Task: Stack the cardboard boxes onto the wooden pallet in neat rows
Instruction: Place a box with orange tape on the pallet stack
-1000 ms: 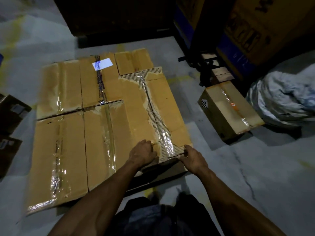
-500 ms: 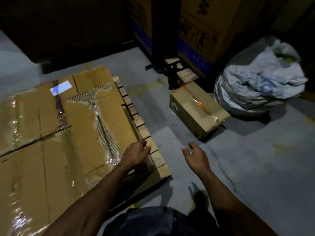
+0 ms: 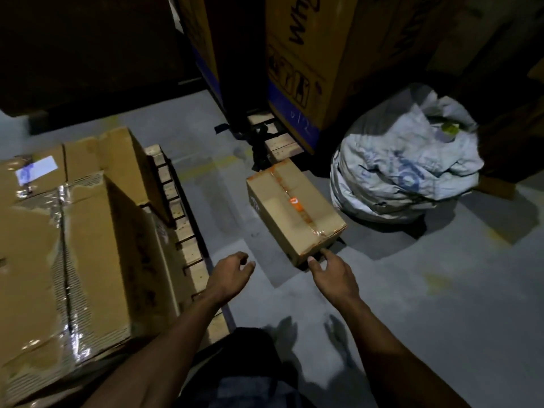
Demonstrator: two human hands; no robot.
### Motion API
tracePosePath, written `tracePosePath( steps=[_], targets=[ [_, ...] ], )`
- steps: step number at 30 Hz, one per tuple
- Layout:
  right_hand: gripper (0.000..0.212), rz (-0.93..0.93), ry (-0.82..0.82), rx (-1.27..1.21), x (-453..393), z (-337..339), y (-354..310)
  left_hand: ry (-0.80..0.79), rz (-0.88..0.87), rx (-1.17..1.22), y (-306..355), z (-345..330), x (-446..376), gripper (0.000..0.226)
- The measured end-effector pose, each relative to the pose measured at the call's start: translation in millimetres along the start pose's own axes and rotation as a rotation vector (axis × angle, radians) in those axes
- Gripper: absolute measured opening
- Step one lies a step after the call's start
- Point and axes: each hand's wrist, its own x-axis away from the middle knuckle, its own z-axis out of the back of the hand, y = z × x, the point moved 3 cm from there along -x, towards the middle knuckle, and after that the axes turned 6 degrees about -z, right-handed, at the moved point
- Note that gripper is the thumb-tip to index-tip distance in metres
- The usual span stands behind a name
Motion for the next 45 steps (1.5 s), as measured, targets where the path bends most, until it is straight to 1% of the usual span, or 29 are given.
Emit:
tracePosePath(
  steps=[5,11,14,20,26,30,33,34,37,38,41,42,44,45],
  targets=[
    [0.055,-0.015,-0.015,0.075,-72,31,-12,0.005,0.048,0.083,25,-12,-74,0.046],
    [0.058,-0.02,-0.039,0.16,-172,56,-48,-0.005,0.114,0.165,47,-8,-179,0.046],
    [0.059,-0.016,-0.048,0.173,-211,69,-65,-0.013,0.14,0.17,60,0,-218,0.045],
    [0.06,0.004,-0.102,0.215,-282,91,-97,0.041,0.204,0.189,80,20,-274,0.045],
    [0.065,0.036,-0.184,0.19,-357,92,-112,0.08,0.342,0.273,87,6,-314,0.049],
    [0.067,0.073,-0.256,0.224,-417,80,-102,0.116,0.493,0.375,85,-25,-342,0.056],
    [0.073,0.081,-0.329,0.258,-466,62,-79,0.163,0.615,0.461,80,-60,-367,0.063],
    [0.079,0.077,-0.367,0.262,-485,52,-66,0.175,0.646,0.468,76,-76,-378,0.064],
    [0.108,0.029,-0.425,0.248,-548,17,-14,0.207,0.73,0.498,64,-123,-405,0.067],
    [0.109,0.023,-0.44,0.273,-558,12,-8,0.216,0.752,0.517,59,-136,-412,0.069],
    [0.091,0.045,-0.477,0.349,-591,-11,6,0.245,0.828,0.58,39,-187,-436,0.074],
    [0.088,0.04,-0.471,0.355,-604,-21,14,0.257,0.843,0.592,32,-202,-444,0.073],
    [0.09,0.044,-0.451,0.361,-629,-43,29,0.277,0.866,0.602,19,-225,-458,0.071],
    [0.092,0.052,-0.44,0.368,-641,-56,37,0.287,0.881,0.593,10,-235,-463,0.075]
  ],
)
